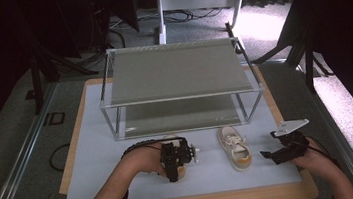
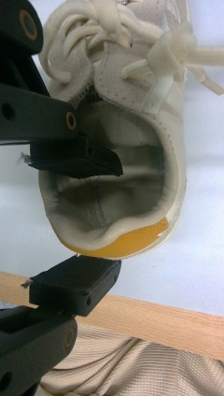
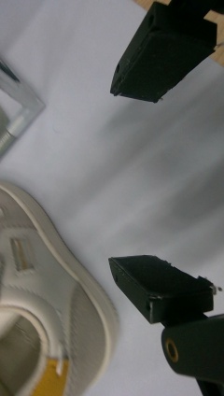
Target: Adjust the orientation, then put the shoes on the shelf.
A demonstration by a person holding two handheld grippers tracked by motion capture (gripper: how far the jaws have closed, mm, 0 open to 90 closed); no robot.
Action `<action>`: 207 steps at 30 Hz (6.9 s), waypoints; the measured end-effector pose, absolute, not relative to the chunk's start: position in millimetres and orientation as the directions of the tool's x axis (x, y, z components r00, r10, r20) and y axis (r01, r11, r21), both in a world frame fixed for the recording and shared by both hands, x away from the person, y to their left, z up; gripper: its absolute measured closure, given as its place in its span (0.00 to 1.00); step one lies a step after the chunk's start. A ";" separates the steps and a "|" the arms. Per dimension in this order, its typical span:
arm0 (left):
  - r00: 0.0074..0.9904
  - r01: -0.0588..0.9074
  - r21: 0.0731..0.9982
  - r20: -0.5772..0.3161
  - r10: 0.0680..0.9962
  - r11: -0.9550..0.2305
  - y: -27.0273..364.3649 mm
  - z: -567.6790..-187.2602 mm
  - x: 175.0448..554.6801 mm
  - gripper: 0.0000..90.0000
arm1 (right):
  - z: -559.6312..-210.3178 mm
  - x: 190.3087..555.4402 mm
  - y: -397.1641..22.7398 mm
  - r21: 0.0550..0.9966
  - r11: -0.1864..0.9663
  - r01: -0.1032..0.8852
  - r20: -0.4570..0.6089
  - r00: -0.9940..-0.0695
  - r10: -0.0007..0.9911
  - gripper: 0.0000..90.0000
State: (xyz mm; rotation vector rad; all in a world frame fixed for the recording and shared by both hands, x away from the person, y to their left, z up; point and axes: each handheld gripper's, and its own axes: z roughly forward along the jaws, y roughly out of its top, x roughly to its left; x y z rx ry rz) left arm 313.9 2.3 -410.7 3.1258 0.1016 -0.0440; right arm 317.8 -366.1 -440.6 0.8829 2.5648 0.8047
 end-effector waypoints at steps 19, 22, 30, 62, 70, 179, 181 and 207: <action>0.997 0.069 0.009 -0.034 0.069 -0.998 2.1 -411.3 314.3 0.53 | -426.1 312.7 -342.3 0.246 0.875 0.416 -0.094 -0.889 0.449 0.19; 0.997 0.069 0.007 -0.035 0.069 -0.998 1.8 -411.3 314.4 0.53 | -420.8 309.7 -335.3 0.210 0.902 0.377 -0.097 -0.910 0.402 0.21; 0.997 0.071 0.007 -0.037 0.071 -0.997 1.4 -411.3 314.9 0.53 | -396.7 307.3 -312.3 0.193 0.939 0.285 -0.115 -0.944 0.310 0.26; 0.996 0.074 0.013 -0.048 0.074 -0.997 1.5 -412.9 316.6 0.53 | -401.9 317.6 -225.2 0.033 0.997 -0.072 -0.039 -0.997 -0.070 0.77; 0.996 0.076 0.010 -0.046 0.075 -0.997 1.1 -412.9 316.6 0.53 | -397.6 312.4 -213.9 0.082 0.990 -0.112 -0.051 -0.993 -0.108 0.80; 0.878 0.033 0.497 0.401 0.263 -0.867 6.5 -389.2 372.5 0.49 | -393.2 364.4 -189.2 0.571 0.821 -0.014 -0.402 -0.876 0.265 0.65; 0.883 0.061 0.507 0.374 0.284 -0.860 7.4 -385.7 362.1 0.50 | -393.2 359.5 -190.5 0.586 0.810 -0.007 -0.402 -0.871 0.283 0.67; 0.807 0.301 0.543 0.293 0.513 -0.784 4.2 -426.4 343.0 0.59 | -443.1 347.2 -197.2 0.708 0.673 0.213 -0.341 -0.731 0.591 0.85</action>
